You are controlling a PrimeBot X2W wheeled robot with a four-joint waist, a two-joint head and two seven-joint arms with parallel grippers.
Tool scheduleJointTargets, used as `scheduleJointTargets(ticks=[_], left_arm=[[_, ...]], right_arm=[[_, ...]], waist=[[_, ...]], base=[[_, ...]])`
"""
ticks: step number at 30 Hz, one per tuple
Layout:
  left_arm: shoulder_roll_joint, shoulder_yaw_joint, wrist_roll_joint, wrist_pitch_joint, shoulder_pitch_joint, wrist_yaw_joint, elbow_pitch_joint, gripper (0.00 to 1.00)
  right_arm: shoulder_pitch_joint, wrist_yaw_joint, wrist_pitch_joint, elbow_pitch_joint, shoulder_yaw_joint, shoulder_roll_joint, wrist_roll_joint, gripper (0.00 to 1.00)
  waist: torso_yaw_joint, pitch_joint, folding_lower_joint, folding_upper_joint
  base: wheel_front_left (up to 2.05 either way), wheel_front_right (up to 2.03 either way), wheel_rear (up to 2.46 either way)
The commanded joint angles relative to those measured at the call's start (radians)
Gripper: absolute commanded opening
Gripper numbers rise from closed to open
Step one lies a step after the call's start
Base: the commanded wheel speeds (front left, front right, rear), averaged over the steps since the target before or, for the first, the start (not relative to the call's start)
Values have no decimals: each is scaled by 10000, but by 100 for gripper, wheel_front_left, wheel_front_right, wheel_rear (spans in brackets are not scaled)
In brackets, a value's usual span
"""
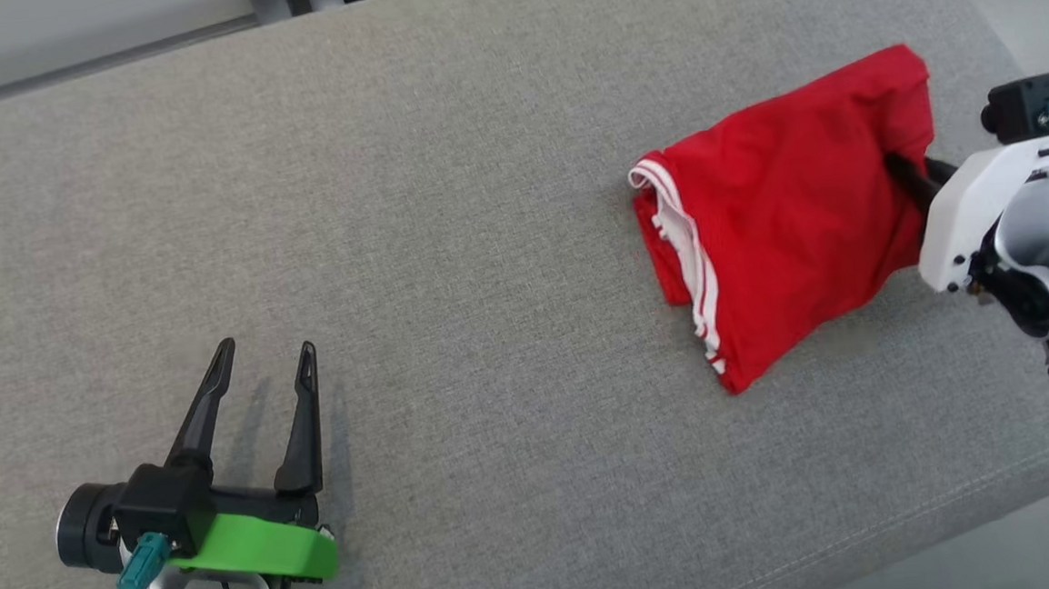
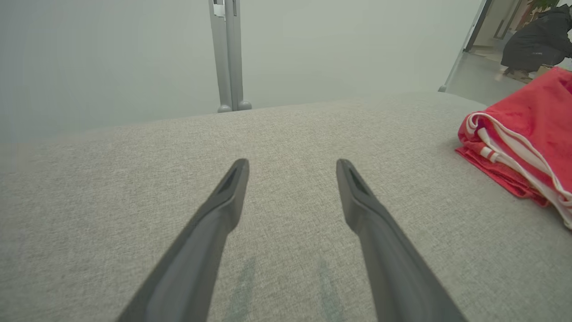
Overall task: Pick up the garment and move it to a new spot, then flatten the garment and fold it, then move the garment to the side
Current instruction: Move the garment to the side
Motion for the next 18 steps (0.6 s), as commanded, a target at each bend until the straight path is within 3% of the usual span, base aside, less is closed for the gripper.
scheduleJointTargets(ticks=[1,10,18], left_arm=[[121,-38,61,2,-242,-30,58,100],[293,74,168,2,-470,-30,-19,100],[271,124,254,2,-579,-30,-168,100]], right_arm=[[-374,-16,-138,308,-32,-174,-79,0],[-1762,-16,-633,2039,-291,-931,-563,0],[-2486,-18,-1224,3367,-332,-1008,-1340,0]], waist=[[-517,804,0,-1],[-176,1405,0,-1],[129,1588,0,-1]], base=[[0,0,0],[0,0,0],[0,0,0]])
